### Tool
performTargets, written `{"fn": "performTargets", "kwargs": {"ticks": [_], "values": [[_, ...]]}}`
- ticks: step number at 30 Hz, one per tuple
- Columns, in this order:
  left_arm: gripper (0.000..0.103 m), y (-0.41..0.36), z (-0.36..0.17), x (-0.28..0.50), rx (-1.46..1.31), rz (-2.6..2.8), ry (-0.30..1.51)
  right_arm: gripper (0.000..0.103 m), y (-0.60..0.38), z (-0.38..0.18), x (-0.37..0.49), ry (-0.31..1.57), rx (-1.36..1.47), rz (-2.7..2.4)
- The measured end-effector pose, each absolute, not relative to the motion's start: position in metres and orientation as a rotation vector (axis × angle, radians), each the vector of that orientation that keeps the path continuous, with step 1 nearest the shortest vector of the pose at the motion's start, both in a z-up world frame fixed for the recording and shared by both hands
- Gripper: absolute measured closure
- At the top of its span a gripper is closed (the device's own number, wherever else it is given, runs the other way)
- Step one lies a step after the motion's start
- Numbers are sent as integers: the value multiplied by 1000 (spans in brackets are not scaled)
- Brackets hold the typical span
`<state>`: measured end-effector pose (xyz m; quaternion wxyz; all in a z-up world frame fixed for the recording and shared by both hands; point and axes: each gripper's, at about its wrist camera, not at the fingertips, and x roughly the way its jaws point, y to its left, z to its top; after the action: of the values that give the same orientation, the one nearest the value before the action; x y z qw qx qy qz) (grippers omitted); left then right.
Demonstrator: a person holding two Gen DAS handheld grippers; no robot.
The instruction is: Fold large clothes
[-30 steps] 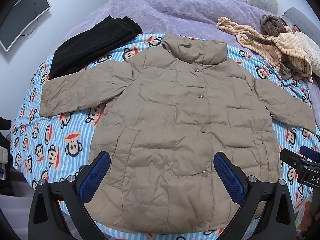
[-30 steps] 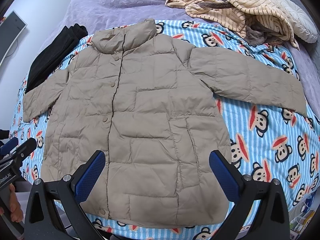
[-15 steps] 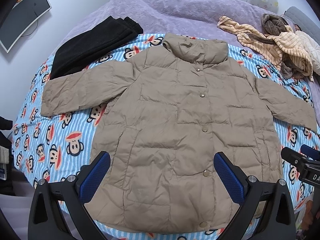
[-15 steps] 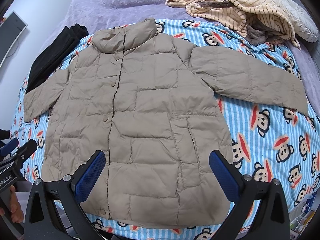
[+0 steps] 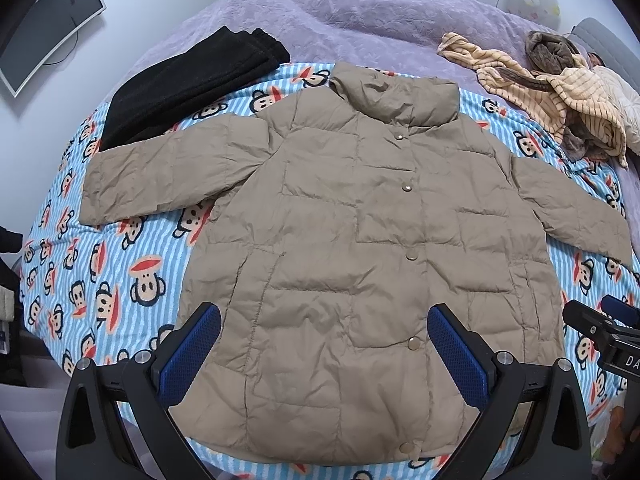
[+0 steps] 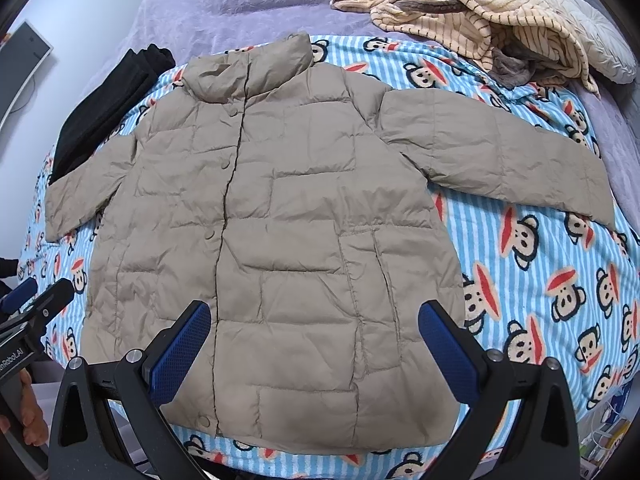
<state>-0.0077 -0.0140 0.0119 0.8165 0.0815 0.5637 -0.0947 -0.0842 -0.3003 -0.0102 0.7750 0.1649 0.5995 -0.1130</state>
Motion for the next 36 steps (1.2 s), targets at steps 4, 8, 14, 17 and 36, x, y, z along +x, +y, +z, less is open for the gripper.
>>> {"fn": "performTargets", "kwargs": {"ticks": [4,8,14,17,36], "values": [[0,-12,13,-8,186,-206,1196,0,-299,-10,-87,1294,358,-242],[0,-7,8,-8,179,-199,1211,0,-298,-9,-89,1292,368,-245],[0,9,-3,-8,105,-217,1253,0,-296,-10,-91,1303,372,-247],[0,22,-6,-4,74,-217,1252,0,-292,-11,-90,1306,383,-227],[0,219,-115,134,-334,-118,1309,0,-176,-59,-39,1408,436,-143]]}}
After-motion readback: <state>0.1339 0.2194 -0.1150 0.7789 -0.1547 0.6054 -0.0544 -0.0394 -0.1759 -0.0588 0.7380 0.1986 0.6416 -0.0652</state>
